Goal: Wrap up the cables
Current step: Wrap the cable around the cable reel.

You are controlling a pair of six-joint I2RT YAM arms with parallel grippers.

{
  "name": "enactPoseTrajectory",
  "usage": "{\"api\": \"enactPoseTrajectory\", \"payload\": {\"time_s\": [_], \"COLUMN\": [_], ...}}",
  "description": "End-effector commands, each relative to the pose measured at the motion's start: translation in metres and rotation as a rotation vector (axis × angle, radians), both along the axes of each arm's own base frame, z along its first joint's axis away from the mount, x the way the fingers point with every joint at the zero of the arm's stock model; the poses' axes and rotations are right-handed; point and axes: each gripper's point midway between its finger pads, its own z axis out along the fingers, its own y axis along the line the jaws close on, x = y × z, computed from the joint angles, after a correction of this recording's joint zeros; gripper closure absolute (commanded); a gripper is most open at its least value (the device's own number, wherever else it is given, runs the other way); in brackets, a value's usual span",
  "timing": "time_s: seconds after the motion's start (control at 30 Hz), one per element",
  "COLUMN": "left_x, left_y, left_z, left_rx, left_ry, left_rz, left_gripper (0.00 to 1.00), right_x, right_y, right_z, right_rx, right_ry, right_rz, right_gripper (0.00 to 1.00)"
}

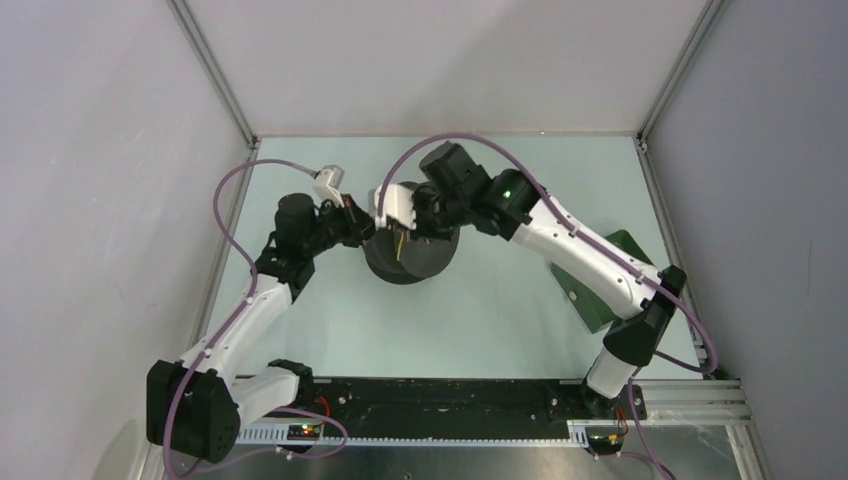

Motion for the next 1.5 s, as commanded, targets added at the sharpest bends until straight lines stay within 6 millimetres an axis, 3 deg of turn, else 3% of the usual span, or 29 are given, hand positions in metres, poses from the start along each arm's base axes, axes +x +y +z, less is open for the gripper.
{"api": "enactPoseTrajectory", "payload": {"time_s": [0.0,0.17,0.3,0.47,0.77,0.9,1.03,1.13,1.47], "left_x": [-0.008,-0.015,-0.02,-0.028,-0.051,-0.054,-0.049,-0.045,-0.041], "left_y": [-0.015,-0.016,-0.021,-0.03,-0.033,-0.032,-0.033,-0.035,-0.034], "left_z": [0.041,0.034,0.043,0.058,0.077,0.079,0.084,0.093,0.126], "left_rx": [0.014,0.088,0.081,-0.005,-0.017,-0.005,-0.012,-0.052,-0.205], "left_ry": [-0.157,-0.137,-0.161,-0.15,-0.266,-0.296,-0.297,-0.295,-0.325], "left_rz": [-0.15,-0.21,-0.267,-0.342,-0.536,-0.569,-0.569,-0.55,-0.489], "left_gripper": [1.0,1.0,1.0,1.0,1.0,1.0,1.0,1.0,1.0], "right_x": [0.031,0.045,0.052,0.066,0.063,0.06,0.055,0.042,0.022], "right_y": [-0.006,-0.014,-0.022,-0.05,-0.097,-0.109,-0.107,-0.097,-0.098], "right_z": [0.036,0.028,0.024,0.018,-0.002,0.003,0.008,0.013,0.028], "right_rx": [0.094,0.09,0.104,0.118,0.097,0.14,0.202,0.324,0.6], "right_ry": [-0.033,0.011,0.023,0.073,0.178,0.205,0.221,0.284,0.383], "right_rz": [-0.036,-0.047,-0.065,-0.126,-0.149,-0.144,-0.112,-0.042,0.028], "right_gripper": [1.0,1.0,1.0,1.0,1.0,1.0,1.0,1.0,1.0]}}
